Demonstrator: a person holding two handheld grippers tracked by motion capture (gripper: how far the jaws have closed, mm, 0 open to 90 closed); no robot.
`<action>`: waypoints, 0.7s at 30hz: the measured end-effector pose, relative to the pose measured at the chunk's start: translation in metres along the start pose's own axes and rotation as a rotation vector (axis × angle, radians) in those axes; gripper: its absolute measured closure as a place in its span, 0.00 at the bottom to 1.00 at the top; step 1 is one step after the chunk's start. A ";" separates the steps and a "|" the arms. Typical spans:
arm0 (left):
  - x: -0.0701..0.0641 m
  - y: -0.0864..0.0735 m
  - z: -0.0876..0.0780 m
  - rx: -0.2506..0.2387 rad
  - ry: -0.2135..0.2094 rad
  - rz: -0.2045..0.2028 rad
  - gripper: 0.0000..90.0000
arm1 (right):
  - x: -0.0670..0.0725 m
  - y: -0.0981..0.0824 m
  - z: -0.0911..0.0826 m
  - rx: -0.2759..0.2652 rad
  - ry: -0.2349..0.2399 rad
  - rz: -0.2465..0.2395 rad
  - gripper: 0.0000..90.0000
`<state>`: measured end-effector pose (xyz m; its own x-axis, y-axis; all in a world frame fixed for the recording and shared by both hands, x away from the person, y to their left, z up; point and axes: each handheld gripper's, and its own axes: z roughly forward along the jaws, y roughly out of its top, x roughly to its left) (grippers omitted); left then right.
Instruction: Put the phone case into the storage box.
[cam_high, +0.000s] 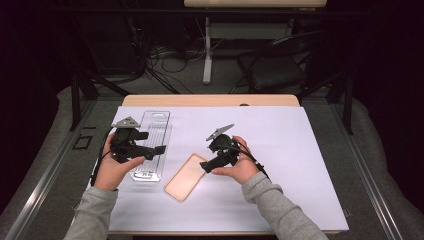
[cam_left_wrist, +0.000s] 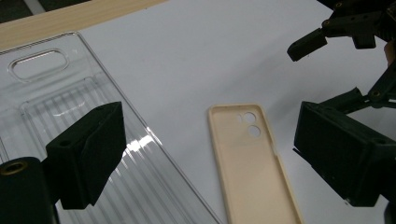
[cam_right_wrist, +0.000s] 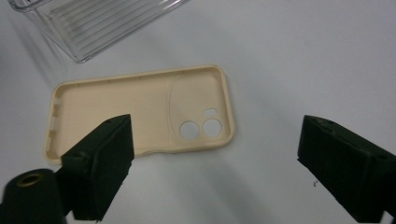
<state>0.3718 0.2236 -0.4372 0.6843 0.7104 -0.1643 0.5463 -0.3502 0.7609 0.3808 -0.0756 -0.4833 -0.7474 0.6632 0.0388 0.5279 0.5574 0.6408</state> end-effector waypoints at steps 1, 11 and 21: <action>0.000 0.000 0.000 0.000 0.003 -0.001 0.11 | -0.002 0.003 0.002 0.009 0.001 -0.009 0.17; 0.002 -0.002 0.000 -0.014 0.040 0.007 0.17 | -0.008 0.019 0.016 0.061 -0.015 -0.036 0.31; 0.004 -0.003 -0.002 -0.010 0.048 0.000 0.18 | -0.009 0.030 0.034 0.142 0.004 -0.055 0.39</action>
<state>0.3721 0.2288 -0.4396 0.6603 0.7389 -0.1342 0.5412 -0.3443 0.7672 0.4172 -0.0485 -0.4902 -0.7781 0.6280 0.0100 0.5379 0.6580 0.5270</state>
